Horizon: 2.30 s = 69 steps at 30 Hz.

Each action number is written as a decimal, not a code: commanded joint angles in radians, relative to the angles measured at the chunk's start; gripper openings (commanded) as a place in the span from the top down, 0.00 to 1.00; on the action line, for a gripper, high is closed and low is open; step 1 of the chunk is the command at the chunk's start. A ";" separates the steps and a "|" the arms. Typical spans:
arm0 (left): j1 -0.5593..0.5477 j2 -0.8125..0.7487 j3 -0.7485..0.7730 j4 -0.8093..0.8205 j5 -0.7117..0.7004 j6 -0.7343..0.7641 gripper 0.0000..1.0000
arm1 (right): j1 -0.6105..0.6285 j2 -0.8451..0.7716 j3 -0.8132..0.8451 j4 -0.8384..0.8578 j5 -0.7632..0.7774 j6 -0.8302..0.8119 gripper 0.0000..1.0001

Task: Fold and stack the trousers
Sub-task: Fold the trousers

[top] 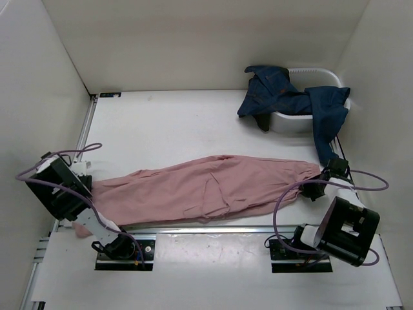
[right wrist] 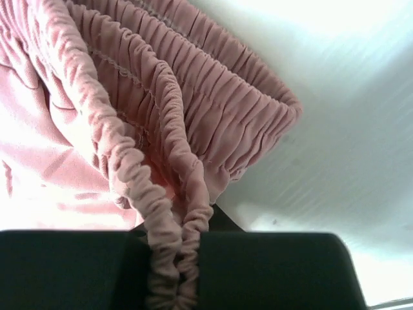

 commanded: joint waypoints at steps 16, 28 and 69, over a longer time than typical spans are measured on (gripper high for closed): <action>-0.435 -0.016 0.071 0.000 0.270 -0.231 0.40 | 1.003 0.068 0.620 -0.427 1.035 -0.191 1.00; -0.604 0.090 0.082 0.092 0.147 -0.309 0.70 | 1.603 0.461 0.862 -0.557 1.098 0.178 1.00; -0.604 0.020 0.287 -0.078 0.052 -0.311 0.48 | 0.563 -0.040 0.125 0.078 -0.298 -0.328 0.01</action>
